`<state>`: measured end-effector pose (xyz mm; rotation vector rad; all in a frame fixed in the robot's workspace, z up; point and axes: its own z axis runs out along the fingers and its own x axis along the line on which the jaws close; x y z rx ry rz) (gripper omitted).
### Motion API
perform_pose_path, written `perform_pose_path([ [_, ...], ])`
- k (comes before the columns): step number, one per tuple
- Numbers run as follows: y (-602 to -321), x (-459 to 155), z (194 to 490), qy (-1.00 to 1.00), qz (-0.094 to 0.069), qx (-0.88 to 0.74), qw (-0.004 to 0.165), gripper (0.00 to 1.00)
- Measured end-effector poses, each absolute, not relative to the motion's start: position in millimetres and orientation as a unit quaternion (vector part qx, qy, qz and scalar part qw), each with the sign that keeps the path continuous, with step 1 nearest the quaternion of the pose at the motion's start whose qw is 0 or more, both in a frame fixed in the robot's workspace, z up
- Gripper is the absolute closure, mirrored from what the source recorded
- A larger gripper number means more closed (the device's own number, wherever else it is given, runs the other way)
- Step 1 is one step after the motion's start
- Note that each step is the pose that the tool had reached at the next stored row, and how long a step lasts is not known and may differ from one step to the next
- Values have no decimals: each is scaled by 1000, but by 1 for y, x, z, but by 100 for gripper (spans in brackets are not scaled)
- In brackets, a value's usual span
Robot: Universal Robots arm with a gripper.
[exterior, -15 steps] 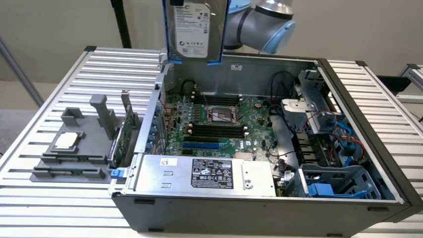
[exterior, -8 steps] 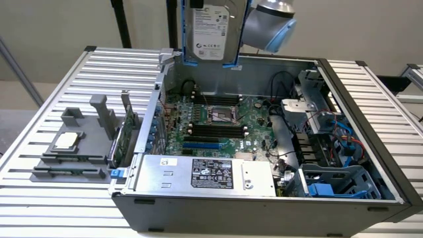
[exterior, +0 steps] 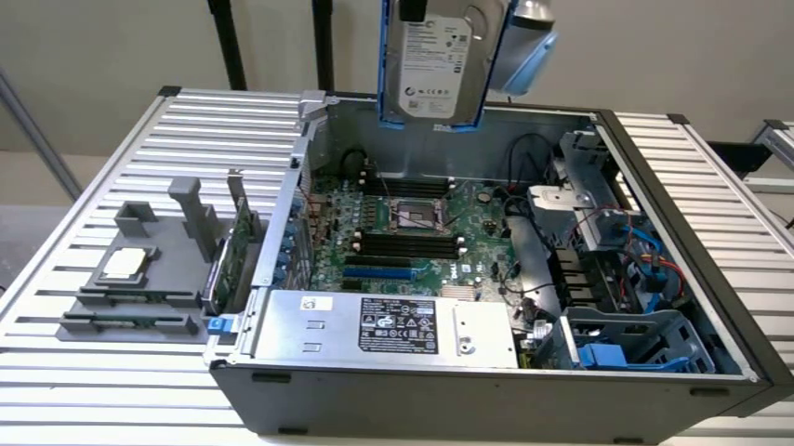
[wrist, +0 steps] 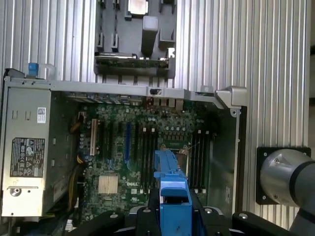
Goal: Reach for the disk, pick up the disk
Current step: 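Pick up the disk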
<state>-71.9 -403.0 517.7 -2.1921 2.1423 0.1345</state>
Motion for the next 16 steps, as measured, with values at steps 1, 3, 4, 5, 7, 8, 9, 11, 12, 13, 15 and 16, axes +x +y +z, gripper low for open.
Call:
perform_pose_path([
  [1,-404,-67,518,698,44,-714,37,67],
  [3,-408,-59,517,698,44,-714,37,67],
  [4,-410,-55,517,698,44,-714,37,67],
  [5,-413,-53,517,698,44,-714,37,67],
  [7,-419,-50,517,698,44,-714,37,67],
  [8,-423,-49,517,698,44,-714,37,67],
  [9,-426,-47,517,698,44,-714,37,67],
  [11,-432,-44,516,698,44,-714,37,67],
  [12,-436,-43,516,698,44,-714,37,67],
  [13,-439,-41,515,698,44,-714,37,67],
  [15,-445,-38,515,698,44,-714,37,67],
  [16,-448,-37,515,698,44,-714,37,67],
])
